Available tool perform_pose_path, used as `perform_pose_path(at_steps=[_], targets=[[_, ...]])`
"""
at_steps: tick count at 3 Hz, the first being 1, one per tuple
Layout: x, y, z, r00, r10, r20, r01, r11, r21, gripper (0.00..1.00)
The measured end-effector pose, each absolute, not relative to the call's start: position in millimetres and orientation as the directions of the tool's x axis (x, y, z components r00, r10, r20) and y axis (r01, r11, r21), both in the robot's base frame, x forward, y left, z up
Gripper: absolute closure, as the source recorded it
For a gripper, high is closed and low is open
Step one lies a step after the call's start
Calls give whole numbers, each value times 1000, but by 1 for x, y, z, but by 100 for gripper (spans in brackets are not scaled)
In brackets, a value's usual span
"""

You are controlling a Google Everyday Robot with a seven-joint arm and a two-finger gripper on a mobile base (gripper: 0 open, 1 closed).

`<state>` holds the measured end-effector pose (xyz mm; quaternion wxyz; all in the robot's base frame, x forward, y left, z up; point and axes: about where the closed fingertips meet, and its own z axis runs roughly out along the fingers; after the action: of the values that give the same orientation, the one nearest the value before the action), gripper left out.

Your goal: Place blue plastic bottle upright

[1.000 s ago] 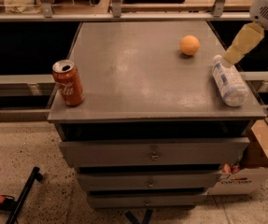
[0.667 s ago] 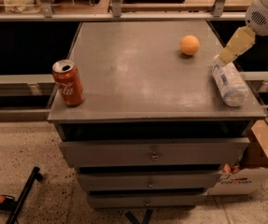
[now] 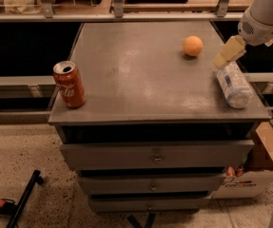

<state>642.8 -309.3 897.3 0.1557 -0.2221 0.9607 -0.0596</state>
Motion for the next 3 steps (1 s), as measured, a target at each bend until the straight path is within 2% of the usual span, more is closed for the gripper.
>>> perform_pose_path(at_steps=[2,3], targets=[[648,-296,892,-926,-321,-199,-277,935,-219,0],[653,-295,879,-968,-221,-120,-187,950,-250,0]])
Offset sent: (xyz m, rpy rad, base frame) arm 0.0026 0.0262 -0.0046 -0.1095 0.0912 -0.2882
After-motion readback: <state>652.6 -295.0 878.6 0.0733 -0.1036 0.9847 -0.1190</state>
